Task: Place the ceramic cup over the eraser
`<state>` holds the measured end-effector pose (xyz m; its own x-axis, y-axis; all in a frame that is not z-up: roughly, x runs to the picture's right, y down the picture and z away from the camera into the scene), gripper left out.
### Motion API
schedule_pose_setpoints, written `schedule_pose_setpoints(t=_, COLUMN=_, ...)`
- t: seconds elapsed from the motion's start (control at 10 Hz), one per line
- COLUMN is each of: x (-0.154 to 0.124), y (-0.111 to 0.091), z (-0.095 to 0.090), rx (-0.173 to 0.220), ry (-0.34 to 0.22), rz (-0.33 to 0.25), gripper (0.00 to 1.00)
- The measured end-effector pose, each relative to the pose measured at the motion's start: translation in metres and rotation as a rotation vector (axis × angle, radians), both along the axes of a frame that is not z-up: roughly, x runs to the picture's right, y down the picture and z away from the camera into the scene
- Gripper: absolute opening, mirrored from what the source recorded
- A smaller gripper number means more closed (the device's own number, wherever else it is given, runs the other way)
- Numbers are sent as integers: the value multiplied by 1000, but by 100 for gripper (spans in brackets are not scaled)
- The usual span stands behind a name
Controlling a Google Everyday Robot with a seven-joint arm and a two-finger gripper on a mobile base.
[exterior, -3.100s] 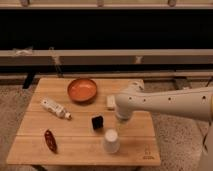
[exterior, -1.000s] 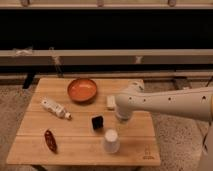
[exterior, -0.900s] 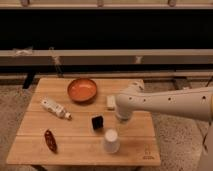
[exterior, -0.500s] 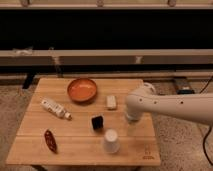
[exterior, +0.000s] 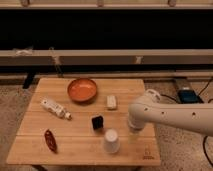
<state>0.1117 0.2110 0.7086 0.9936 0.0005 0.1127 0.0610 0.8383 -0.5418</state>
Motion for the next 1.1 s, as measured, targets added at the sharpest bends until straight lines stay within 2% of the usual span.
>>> schedule_pose_setpoints(t=0.2, x=-20, y=4, z=-21, rx=3, ry=-44, rz=-19, gripper=80)
schedule_pose_setpoints(t=0.4, x=-41, y=1, z=-29, rx=2, ry=-91, rz=-39, gripper=80)
schedule_pose_setpoints(t=0.7, x=-67, y=1, z=-18, rx=-21, ry=-137, rz=-59, gripper=80)
schedule_pose_setpoints(t=1.1, x=-77, y=20, z=-11, rx=-74, ry=-154, rz=-78, gripper=80)
